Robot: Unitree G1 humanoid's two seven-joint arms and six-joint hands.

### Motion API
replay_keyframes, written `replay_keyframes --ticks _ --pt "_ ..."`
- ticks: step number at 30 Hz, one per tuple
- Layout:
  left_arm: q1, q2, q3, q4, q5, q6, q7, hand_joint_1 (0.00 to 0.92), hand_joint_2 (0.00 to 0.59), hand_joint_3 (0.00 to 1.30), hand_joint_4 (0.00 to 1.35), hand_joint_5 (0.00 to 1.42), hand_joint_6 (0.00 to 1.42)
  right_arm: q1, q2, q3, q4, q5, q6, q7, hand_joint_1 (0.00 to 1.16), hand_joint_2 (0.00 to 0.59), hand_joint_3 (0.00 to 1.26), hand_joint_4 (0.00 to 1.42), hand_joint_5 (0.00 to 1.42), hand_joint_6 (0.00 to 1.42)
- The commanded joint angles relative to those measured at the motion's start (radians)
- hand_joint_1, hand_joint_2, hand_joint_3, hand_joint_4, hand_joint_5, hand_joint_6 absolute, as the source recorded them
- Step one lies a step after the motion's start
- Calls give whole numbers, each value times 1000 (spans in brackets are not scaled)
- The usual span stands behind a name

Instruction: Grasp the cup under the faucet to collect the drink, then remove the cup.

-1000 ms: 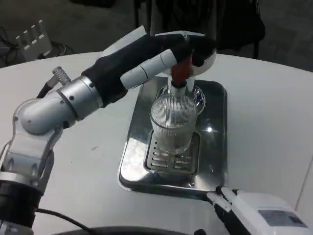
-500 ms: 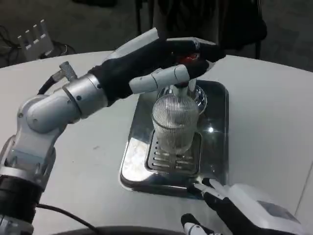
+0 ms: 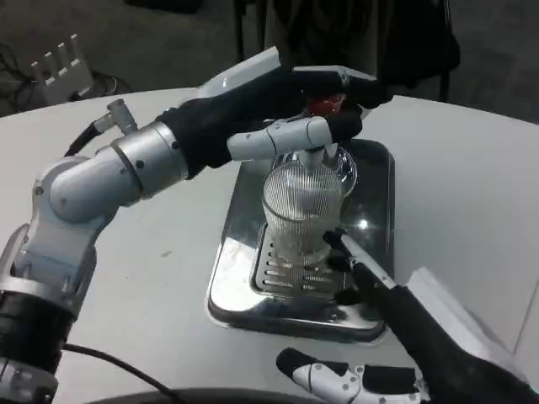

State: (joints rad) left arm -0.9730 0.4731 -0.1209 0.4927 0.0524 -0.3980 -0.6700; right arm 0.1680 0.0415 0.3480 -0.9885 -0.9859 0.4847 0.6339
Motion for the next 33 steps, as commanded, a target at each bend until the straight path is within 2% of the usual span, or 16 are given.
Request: replay_keyframes --ticks 1,7,11,15,21,24,33 --pt "9 21 -39 20 55 -3 -20 0 46 283 204 232 259 1 117 86 11 67 40 -102 651 240 12 108 225 225" --pt "6 32 -61 9 93 -41 -9 0 46 283 204 232 259 4 66 84 14 117 72 -177 653 240 33 109 221 217" --pt "5 40 -72 1 110 -55 -4 0 46 282 204 232 259 13 47 71 52 171 62 -230 653 240 34 109 221 214" --pt "7 46 -76 -5 119 -59 -5 0 46 282 206 232 259 21 27 43 116 239 29 -319 654 240 7 89 201 198" --pt "2 54 -80 -8 120 -61 -6 0 50 282 212 231 259 -1 17 10 203 334 -37 -461 649 236 0 70 188 197" --pt "0 56 -81 -14 118 -59 -5 0 50 282 213 231 259 -19 6 4 221 332 -31 -490 642 227 0 38 167 171" --pt "-1 54 -84 -14 118 -57 -2 0 50 282 214 231 271 -49 20 -39 313 363 -48 -605 629 221 0 24 139 131"
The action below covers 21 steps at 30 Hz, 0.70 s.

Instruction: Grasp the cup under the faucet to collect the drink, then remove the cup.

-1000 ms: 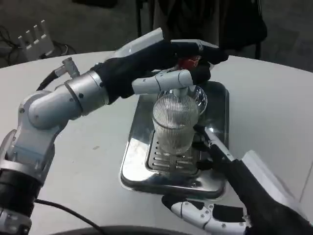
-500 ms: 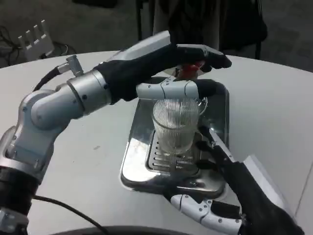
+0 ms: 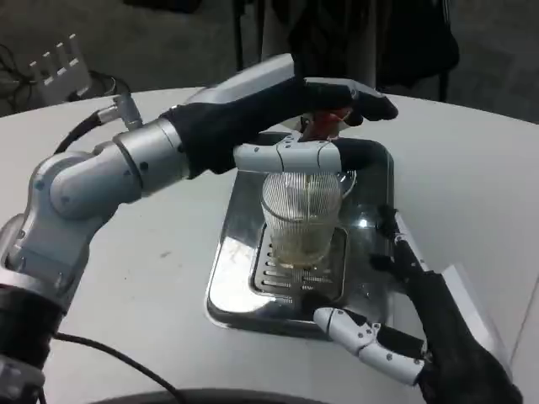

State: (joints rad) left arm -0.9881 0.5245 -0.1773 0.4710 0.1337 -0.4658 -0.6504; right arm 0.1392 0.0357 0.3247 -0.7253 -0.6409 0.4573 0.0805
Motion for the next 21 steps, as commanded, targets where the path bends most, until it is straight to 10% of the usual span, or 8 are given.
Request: replay_keyframes --ticks 1,21 --pt "14 2 -28 9 37 10 -21 0 50 282 214 231 272 -29 25 -21 64 24 -23 -60 629 221 0 24 128 130" --pt "10 14 -26 16 41 -16 -14 0 50 295 217 231 279 -156 35 -76 284 117 -97 -214 628 221 0 24 123 112"
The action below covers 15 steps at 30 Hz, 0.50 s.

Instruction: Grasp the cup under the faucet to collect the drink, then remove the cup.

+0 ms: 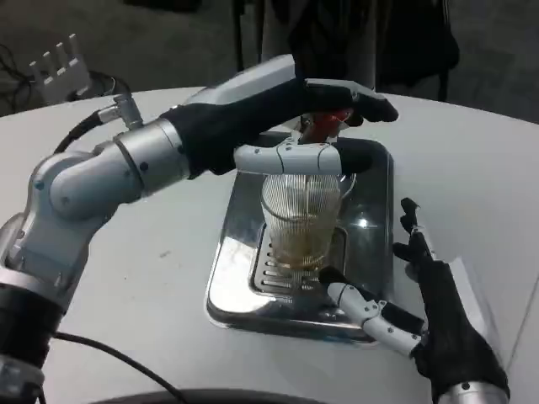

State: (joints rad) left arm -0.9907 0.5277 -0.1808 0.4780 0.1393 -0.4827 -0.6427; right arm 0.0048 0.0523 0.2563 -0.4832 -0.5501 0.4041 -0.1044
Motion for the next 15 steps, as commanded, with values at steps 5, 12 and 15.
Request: replay_keyframes --ticks 5,12,15 --pt "8 15 -18 10 31 3 -23 0 53 295 222 231 279 -70 25 -24 96 46 -60 -58 626 220 0 24 123 111" --pt "6 18 -15 -5 25 7 -28 0 54 295 227 231 279 -115 23 -27 148 50 -75 -81 677 205 0 24 122 111" --pt "4 21 -13 -10 24 10 -29 0 54 295 227 231 280 -126 21 -36 175 70 -96 -89 695 197 0 24 133 111"
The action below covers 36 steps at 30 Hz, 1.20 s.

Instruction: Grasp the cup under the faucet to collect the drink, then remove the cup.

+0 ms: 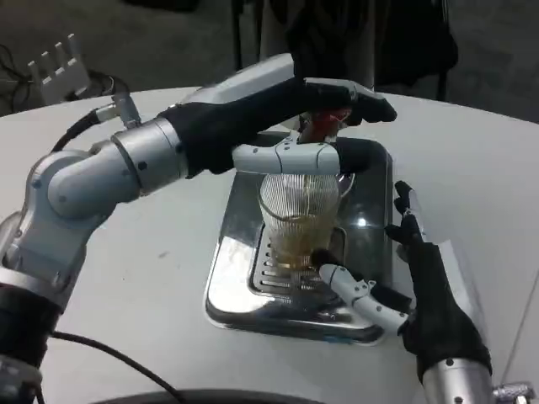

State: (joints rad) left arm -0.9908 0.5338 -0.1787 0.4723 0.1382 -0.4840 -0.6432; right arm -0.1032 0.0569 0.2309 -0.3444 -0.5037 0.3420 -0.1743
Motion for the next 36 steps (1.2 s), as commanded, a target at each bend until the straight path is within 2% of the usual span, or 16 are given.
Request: replay_keyframes --ticks 1,3,6,11,18,23,36 --pt "4 15 -15 -5 26 11 -29 0 54 295 227 231 280 -20 16 -14 44 30 -44 -23 697 197 0 24 134 111" --pt "3 18 -14 -7 26 12 -29 0 54 295 227 231 280 -31 16 -27 65 58 -60 -17 701 198 0 24 134 111" --pt "2 21 -11 -9 24 14 -30 0 54 295 227 231 280 -47 12 -29 92 62 -82 -27 705 199 0 29 134 111" --pt "4 25 -8 -17 22 17 -32 0 54 295 227 231 280 -69 19 -25 124 62 -112 -56 713 200 0 54 148 126" --pt "5 28 -7 -21 21 23 -34 0 54 295 227 231 280 -96 21 -19 148 82 -147 -53 718 196 0 63 158 140" --pt "0 27 -8 -15 21 23 -34 0 54 298 228 231 280 -130 13 -4 186 75 -152 -43 719 198 0 65 159 142" --pt "-13 25 -10 6 23 18 -35 0 54 304 228 239 280 -191 15 -21 303 97 -201 -50 717 200 0 58 148 144"
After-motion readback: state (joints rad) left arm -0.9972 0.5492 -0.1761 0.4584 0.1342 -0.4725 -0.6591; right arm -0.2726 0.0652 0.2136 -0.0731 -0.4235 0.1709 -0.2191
